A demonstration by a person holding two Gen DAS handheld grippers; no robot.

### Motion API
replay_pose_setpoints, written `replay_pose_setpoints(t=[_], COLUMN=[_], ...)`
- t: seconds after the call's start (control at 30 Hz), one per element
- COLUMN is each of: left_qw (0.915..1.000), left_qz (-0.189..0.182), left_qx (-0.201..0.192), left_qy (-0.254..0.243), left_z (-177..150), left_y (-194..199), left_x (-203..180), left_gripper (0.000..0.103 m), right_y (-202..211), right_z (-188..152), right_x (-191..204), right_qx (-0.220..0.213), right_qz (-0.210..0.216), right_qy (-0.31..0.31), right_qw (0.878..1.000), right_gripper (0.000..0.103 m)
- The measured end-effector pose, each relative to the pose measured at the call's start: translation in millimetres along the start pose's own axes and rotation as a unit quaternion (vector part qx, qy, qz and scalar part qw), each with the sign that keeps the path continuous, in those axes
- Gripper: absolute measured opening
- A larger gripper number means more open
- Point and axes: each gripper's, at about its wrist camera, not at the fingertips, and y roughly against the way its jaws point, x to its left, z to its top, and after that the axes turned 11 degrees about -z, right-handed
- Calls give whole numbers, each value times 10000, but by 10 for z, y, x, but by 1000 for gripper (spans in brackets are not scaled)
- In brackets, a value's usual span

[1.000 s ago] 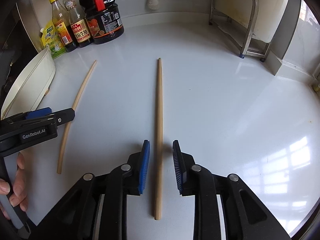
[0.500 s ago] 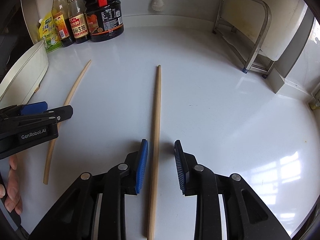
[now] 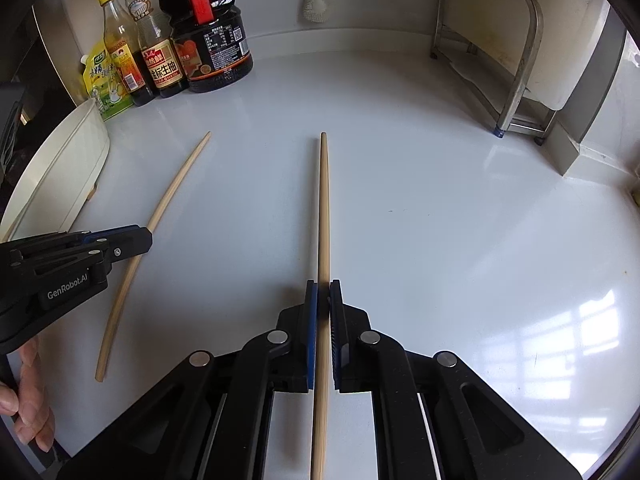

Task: Organize utensils
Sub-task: 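Carry both held chopsticks over the basin and open both tools to drop them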

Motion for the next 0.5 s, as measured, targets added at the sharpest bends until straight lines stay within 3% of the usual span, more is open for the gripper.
replay_pose_setpoints(t=[0.27, 0.5], left_qw=[9996, 9981], left_qz=[-163, -160], left_qx=[-221, -590], left_qy=[-27, -19], left_z=[95, 237], left_y=[558, 1194], left_x=[153, 534], left_gripper=[7, 7], right_y=[431, 787], right_z=[227, 622], right_x=[64, 565], right_qx=[-284, -596], right_qz=[124, 592], right_qy=[-192, -131], right_qw=[9993, 9964], right_gripper=[6, 6])
